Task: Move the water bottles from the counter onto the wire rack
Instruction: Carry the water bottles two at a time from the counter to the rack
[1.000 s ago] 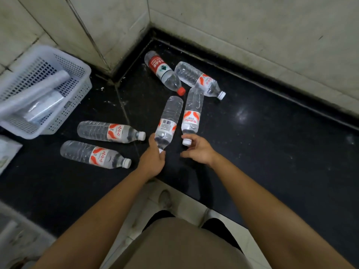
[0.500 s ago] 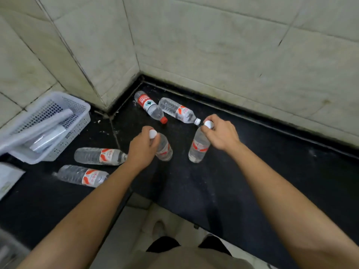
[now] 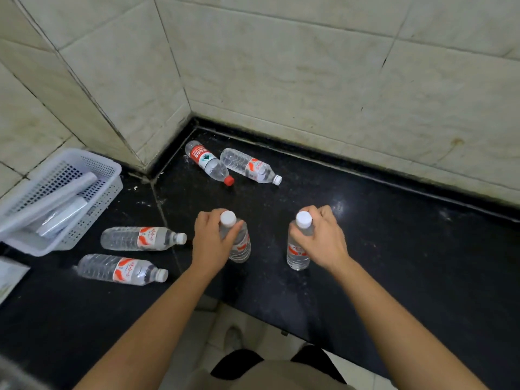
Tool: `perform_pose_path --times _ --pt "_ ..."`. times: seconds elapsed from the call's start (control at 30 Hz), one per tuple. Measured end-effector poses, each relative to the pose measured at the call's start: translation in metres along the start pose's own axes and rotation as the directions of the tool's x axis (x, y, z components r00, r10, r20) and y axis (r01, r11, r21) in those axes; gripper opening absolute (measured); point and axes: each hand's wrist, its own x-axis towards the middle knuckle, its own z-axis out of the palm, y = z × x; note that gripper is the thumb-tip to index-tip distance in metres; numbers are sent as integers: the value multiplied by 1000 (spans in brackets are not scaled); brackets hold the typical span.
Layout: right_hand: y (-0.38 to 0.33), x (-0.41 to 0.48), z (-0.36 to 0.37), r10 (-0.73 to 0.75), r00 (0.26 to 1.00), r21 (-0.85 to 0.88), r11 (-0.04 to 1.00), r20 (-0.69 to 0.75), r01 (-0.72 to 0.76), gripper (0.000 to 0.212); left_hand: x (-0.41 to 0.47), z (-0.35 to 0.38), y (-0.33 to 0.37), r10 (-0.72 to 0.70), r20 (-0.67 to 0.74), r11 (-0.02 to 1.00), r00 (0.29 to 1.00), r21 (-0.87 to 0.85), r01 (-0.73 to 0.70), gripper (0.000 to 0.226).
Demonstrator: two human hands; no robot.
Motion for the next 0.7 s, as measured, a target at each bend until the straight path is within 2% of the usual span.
perform_pose_path --times 0.07,0.13,0.2,0.3,0.4,0.5,0.7 --pt "6 -9 10 11 1000 83 996 -10 -10 31 -5 4 1 -12 3 997 1000 -73 12 35" --pt "11 -22 21 4 1000 251 968 13 -7 32 -8 5 1 19 -7 994 1000 -109 -20 34" --pt "15 -36 30 -37 999 337 941 3 34 30 -8 4 -3 29 -19 988 999 -152 -31 33" --pt "22 -44 35 -59 998 332 941 -35 68 33 -5 2 -10 33 42 980 999 -199 -24 31" --pt "28 -38 29 19 1000 348 937 -25 -9 47 0 0 -13 48 163 965 985 -261 -4 29" --pt "32 -32 22 60 998 344 937 -4 -55 50 8 -3 -12 22 256 940 966 -336 67 28" --pt "23 -40 28 87 996 356 930 13 -86 60 31 3 -5 -23 273 931 962 -346 120 23"
